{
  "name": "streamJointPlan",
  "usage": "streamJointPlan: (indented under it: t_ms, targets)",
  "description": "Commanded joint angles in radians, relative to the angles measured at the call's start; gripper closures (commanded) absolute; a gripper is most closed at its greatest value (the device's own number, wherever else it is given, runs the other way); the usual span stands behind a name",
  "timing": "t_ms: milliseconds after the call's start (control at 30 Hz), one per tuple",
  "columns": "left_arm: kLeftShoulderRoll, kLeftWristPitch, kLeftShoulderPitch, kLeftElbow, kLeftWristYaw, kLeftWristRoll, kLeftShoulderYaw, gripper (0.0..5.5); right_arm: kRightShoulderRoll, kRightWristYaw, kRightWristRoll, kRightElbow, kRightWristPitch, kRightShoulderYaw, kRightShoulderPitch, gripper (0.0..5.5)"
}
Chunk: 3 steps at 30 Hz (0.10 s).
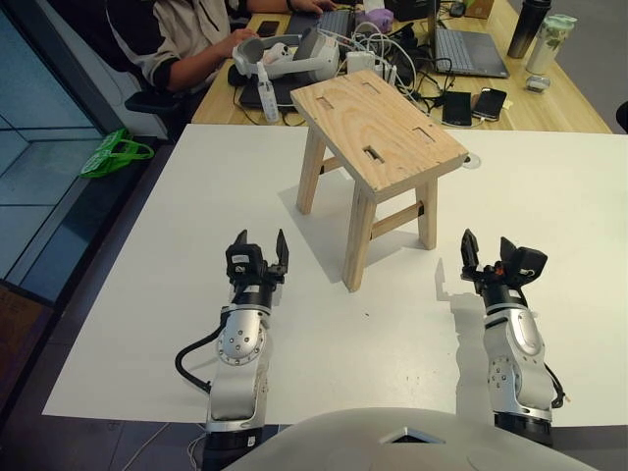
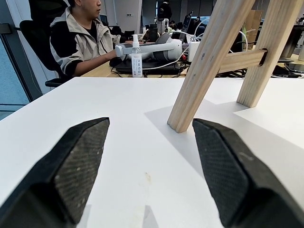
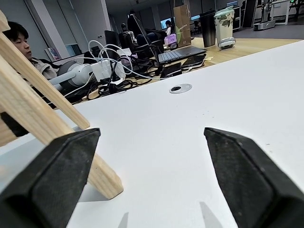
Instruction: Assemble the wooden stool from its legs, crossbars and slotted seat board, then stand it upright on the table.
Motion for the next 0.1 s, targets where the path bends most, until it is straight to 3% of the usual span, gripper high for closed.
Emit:
streamJointPlan:
  t_ms: [33,100]
  targets:
    - [-0.009,-0.007,-0.005,0.016,0.006,0.001,-0.003,2.24,-0.012,0.000,0.014,0.012,0.022,-0.012,-0.006,1.45]
    - [-0.011,-0.007,-0.009,0.017,0.006,0.000,0.001,2.24,-0.013,-0.004,0.017,0.012,0.025,-0.014,-0.011,1.45]
